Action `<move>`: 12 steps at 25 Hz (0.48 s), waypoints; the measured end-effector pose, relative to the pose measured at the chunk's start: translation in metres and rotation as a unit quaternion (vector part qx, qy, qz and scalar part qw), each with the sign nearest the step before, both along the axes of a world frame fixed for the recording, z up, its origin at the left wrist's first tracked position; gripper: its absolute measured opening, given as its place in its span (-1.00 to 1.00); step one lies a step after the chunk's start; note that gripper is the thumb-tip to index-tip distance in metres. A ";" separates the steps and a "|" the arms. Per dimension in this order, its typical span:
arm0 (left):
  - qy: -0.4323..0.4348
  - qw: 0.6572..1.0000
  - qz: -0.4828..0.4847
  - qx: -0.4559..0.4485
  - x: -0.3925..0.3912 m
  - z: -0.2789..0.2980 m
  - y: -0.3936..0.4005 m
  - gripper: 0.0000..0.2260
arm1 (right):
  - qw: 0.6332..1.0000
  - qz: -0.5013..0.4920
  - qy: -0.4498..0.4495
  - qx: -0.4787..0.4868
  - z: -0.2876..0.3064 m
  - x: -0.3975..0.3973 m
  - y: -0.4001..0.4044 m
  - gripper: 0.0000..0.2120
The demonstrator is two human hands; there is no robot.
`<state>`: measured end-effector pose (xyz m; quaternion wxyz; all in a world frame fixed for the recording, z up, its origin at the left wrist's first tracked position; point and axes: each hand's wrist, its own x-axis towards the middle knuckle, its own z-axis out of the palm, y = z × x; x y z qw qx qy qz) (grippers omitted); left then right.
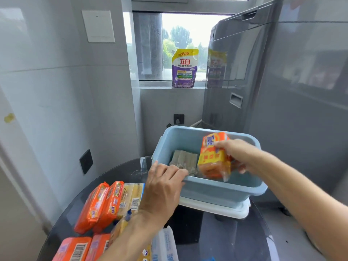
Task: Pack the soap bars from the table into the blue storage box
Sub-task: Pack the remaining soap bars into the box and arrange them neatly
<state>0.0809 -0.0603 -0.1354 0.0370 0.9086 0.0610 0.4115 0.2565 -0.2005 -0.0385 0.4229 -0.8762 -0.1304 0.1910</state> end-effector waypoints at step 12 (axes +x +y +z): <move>-0.025 0.999 -0.020 0.002 0.006 -0.004 0.006 -0.76 | 0.900 0.192 -0.125 -0.371 -0.052 0.021 0.031 -0.71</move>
